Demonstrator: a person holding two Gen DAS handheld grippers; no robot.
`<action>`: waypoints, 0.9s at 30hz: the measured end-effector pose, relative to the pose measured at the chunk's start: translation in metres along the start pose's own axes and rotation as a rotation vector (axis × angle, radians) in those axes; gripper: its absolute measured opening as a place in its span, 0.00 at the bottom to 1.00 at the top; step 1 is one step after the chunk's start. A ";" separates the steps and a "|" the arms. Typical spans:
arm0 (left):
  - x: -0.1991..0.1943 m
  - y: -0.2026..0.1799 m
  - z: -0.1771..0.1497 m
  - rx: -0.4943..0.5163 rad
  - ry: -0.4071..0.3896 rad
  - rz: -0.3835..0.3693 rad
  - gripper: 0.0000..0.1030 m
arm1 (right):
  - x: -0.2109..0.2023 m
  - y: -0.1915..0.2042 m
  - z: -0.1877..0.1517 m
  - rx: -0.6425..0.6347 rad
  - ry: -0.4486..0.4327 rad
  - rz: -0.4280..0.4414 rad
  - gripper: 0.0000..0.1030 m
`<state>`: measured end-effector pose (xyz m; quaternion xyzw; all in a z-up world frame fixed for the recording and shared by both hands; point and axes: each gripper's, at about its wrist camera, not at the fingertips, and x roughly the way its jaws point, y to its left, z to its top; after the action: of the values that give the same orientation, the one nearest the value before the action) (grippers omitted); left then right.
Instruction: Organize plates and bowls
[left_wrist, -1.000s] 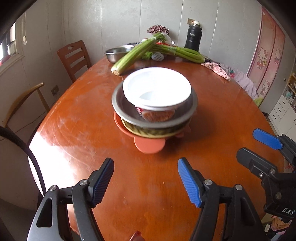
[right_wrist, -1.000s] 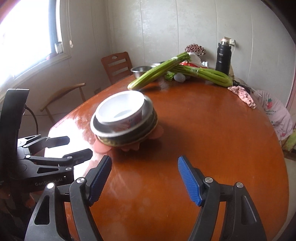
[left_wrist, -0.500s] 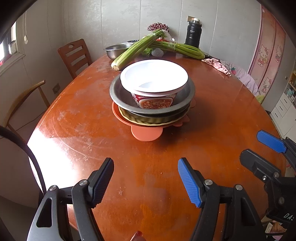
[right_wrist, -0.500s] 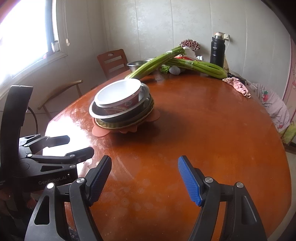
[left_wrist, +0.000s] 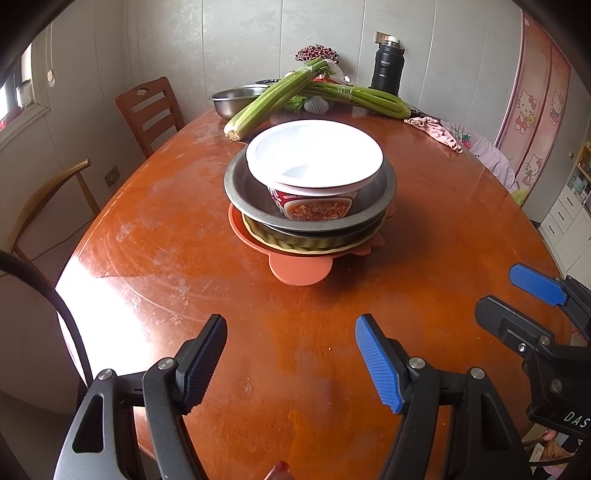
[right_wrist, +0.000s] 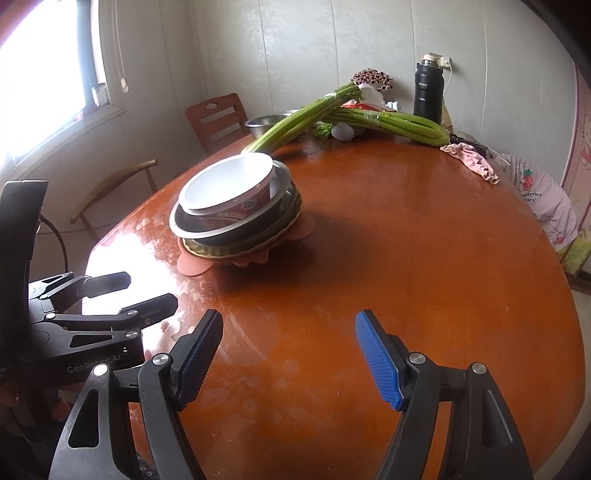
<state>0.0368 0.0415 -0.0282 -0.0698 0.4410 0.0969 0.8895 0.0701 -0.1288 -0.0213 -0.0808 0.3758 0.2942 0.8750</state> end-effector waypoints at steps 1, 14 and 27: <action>0.000 0.000 0.000 0.002 0.000 0.000 0.70 | 0.000 0.000 0.000 -0.001 0.000 0.000 0.74; 0.007 0.000 0.002 0.009 0.015 0.004 0.70 | 0.007 -0.002 -0.001 0.005 0.029 -0.013 0.74; 0.013 0.003 0.004 0.002 0.032 0.014 0.70 | 0.010 -0.001 -0.001 0.001 0.029 -0.025 0.74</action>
<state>0.0465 0.0467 -0.0364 -0.0674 0.4556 0.1018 0.8818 0.0758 -0.1255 -0.0289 -0.0894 0.3877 0.2820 0.8731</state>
